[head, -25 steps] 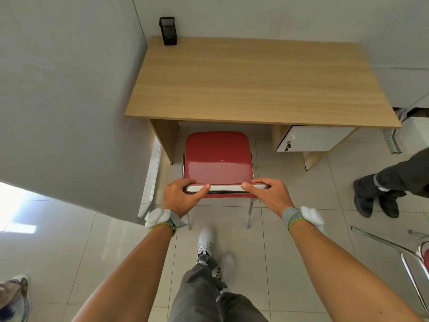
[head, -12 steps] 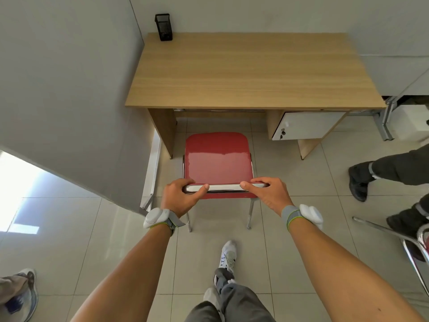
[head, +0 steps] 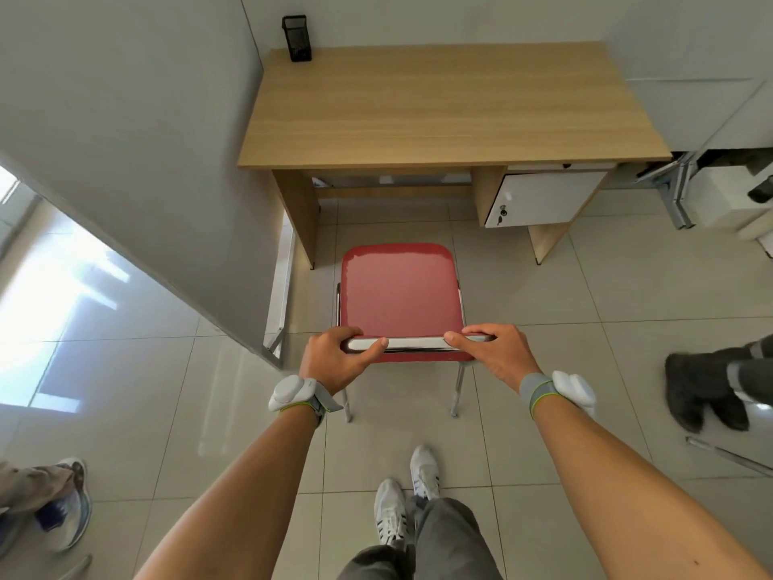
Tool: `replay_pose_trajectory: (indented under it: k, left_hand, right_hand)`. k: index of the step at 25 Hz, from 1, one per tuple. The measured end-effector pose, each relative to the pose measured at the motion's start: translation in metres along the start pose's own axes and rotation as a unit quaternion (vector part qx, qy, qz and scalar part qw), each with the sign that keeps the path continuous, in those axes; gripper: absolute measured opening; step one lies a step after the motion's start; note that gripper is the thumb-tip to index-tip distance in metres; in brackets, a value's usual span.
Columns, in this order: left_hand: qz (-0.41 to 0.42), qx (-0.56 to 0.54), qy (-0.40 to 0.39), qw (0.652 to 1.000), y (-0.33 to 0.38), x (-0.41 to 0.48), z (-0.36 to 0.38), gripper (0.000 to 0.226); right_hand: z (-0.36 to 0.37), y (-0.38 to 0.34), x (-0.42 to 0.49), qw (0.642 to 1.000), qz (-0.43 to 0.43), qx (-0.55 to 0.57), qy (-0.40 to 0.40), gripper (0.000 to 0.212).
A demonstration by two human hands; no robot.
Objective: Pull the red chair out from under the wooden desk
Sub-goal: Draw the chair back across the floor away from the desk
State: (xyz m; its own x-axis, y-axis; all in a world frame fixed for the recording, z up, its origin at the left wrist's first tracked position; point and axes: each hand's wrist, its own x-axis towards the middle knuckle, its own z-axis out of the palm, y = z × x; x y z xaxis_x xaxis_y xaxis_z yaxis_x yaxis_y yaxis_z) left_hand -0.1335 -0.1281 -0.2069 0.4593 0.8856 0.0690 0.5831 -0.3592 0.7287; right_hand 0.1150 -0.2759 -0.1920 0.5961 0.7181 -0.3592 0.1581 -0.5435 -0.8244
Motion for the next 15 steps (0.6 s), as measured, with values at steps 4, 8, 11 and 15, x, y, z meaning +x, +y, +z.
replay_pose_trajectory:
  k: [4, 8, 11, 15]
  left_hand:
    - [0.010, -0.004, 0.002, 1.000, 0.001, -0.032, 0.001, 0.057]
    - [0.012, -0.004, 0.009, 1.000, -0.001, -0.058, 0.001, 0.060]
    - [0.015, -0.009, 0.009, 1.000, -0.001, -0.077, 0.001, 0.057]
    - [0.009, -0.022, 0.017, 1.000, -0.001, -0.111, -0.001, 0.055]
  right_hand:
    - [-0.003, 0.013, -0.030, 1.000, 0.007, 0.001, 0.002, 0.073]
    - [-0.002, 0.025, -0.055, 1.000, 0.008, -0.001, 0.006, 0.076]
    - [-0.003, 0.032, -0.073, 1.000, 0.008, -0.006, 0.008, 0.075]
    - [-0.003, 0.046, -0.103, 1.000, 0.001, -0.013, 0.003, 0.075]
